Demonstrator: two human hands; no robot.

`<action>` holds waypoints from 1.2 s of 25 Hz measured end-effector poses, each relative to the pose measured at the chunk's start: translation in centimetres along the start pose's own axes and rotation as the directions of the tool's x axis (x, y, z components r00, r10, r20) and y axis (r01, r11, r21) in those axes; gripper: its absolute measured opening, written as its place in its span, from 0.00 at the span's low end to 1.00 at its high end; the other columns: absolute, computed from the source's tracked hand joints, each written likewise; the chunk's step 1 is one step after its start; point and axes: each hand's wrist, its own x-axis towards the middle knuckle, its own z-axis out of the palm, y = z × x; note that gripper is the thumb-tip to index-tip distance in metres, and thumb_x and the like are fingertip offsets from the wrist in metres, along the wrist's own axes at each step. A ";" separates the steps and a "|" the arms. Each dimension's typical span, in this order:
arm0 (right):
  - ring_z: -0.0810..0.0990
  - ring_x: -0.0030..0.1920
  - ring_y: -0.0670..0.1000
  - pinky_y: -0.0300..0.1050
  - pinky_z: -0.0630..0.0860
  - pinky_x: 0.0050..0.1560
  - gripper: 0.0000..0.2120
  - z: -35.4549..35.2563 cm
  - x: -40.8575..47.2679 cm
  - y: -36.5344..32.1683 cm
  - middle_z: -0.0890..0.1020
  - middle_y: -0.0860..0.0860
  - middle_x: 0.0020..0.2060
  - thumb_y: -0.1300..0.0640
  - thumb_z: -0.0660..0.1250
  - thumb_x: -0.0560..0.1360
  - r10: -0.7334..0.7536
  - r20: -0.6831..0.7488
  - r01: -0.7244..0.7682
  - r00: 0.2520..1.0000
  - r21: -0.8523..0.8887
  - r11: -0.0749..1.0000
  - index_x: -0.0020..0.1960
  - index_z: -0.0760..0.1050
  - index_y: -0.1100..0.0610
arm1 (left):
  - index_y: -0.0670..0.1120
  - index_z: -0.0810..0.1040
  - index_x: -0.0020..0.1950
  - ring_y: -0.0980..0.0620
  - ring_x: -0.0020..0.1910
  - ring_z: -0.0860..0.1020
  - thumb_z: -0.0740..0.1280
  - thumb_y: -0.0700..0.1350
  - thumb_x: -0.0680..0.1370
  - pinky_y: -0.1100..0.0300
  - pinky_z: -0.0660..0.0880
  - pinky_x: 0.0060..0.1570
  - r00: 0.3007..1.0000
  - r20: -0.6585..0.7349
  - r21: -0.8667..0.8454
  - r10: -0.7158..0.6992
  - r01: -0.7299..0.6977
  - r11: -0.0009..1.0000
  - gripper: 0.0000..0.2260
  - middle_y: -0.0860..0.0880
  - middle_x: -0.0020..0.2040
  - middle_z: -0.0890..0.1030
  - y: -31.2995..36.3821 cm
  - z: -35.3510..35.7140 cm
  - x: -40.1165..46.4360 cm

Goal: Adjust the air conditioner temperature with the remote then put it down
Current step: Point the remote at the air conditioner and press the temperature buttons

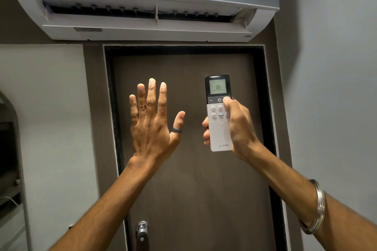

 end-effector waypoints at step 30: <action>0.84 0.30 0.59 0.52 0.84 0.32 0.20 -0.3 0.4 0.8 0.84 0.60 0.37 0.42 0.54 0.79 0.008 0.040 -0.008 0.999 -0.005 1.000 0.55 0.73 0.58 | 0.44 0.56 0.85 0.38 0.85 0.48 0.55 0.62 0.84 0.45 0.39 0.83 1.000 -0.010 -0.015 0.012 -0.012 1.000 0.35 0.40 0.86 0.53 0.3 1.1 -0.4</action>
